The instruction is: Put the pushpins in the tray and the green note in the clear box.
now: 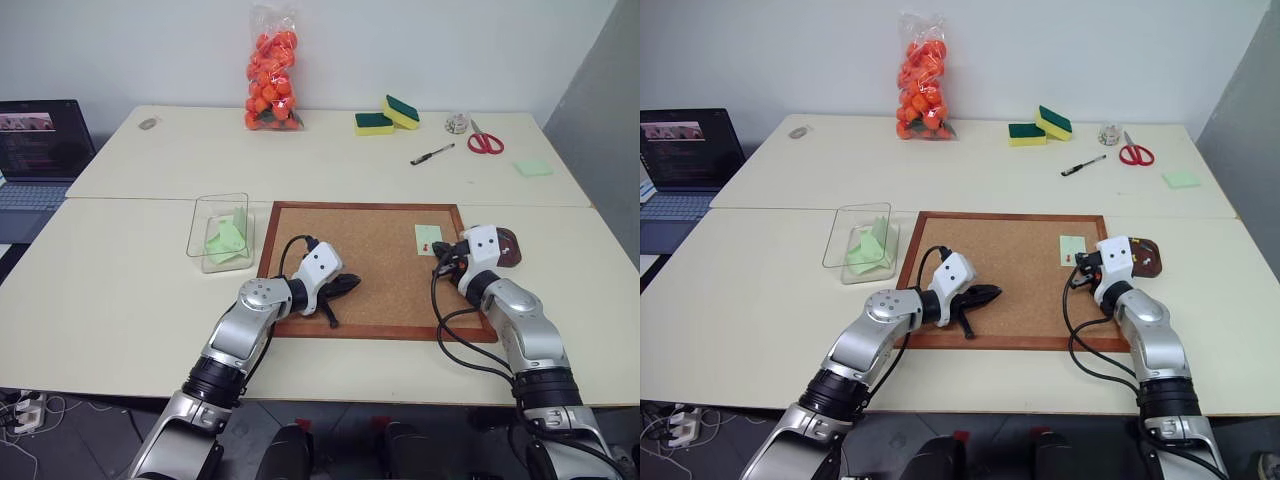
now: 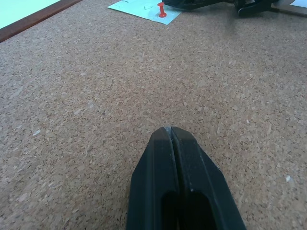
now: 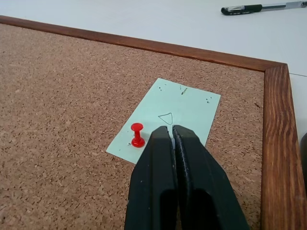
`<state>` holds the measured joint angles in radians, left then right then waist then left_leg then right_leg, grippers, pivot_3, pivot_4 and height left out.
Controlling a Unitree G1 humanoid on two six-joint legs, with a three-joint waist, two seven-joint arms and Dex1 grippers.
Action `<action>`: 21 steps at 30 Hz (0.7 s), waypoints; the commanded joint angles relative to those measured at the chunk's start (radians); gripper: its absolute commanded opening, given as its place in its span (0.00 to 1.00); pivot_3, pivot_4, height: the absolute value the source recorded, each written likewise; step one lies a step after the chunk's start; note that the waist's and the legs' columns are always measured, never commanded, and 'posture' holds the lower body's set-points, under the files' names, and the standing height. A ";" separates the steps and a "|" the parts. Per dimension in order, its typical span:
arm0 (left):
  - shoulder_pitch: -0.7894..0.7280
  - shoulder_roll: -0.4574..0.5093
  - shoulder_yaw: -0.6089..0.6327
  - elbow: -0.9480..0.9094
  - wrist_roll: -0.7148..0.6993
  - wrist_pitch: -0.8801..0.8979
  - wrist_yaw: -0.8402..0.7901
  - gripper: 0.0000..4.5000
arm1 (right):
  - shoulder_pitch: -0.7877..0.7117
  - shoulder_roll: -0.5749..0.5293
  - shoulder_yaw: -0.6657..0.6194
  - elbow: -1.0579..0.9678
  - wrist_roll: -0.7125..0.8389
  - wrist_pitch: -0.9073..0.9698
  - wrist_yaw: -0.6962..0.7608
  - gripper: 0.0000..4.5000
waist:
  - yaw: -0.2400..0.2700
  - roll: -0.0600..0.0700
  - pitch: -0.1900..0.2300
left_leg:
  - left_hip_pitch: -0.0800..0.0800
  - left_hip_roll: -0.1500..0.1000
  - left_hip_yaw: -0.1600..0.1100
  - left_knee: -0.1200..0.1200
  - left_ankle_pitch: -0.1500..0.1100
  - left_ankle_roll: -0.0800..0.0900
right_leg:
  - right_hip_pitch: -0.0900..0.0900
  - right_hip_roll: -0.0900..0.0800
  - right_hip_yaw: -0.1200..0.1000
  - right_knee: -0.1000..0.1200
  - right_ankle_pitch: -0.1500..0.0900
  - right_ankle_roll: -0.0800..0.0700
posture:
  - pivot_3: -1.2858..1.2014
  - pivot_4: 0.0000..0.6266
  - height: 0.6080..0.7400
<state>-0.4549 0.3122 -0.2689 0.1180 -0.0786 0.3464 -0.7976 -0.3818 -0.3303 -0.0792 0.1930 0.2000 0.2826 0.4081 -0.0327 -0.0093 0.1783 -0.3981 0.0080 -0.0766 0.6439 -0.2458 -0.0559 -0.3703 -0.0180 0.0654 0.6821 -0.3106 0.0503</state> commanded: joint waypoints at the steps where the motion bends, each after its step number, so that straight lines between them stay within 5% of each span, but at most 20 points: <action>1: 0.031 0.007 -0.030 0.028 0.007 0.037 -0.018 0.00 | -0.013 -0.013 -0.083 -0.098 0.039 -0.003 -0.039 0.01 | 0.000 0.000 0.000 | 0.000 0.000 0.000 0.000 0.000 0.000 | 0.000 0.000 0.000 0.000 0.000 0.000 | 0.52 0.24 1.00; 21: 0.035 0.009 -0.035 0.032 0.010 0.037 -0.013 0.00 | 0.031 -0.009 -0.159 -0.250 0.078 0.005 -0.109 0.01 | 0.000 0.000 0.000 | -0.001 0.000 0.000 -0.001 0.000 0.000 | -0.001 0.000 0.000 0.000 0.000 0.000 | 0.52 0.24 1.00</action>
<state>-0.4512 0.3129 -0.2717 0.1140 -0.0842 0.3473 -0.7992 -0.3520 -0.3048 -0.1816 -0.0169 0.2922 0.3142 0.3225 -0.0323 -0.0089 0.1781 -0.3986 0.0081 -0.0767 0.6434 -0.2458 -0.0559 -0.3712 -0.0179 0.0652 0.6821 -0.3106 0.0503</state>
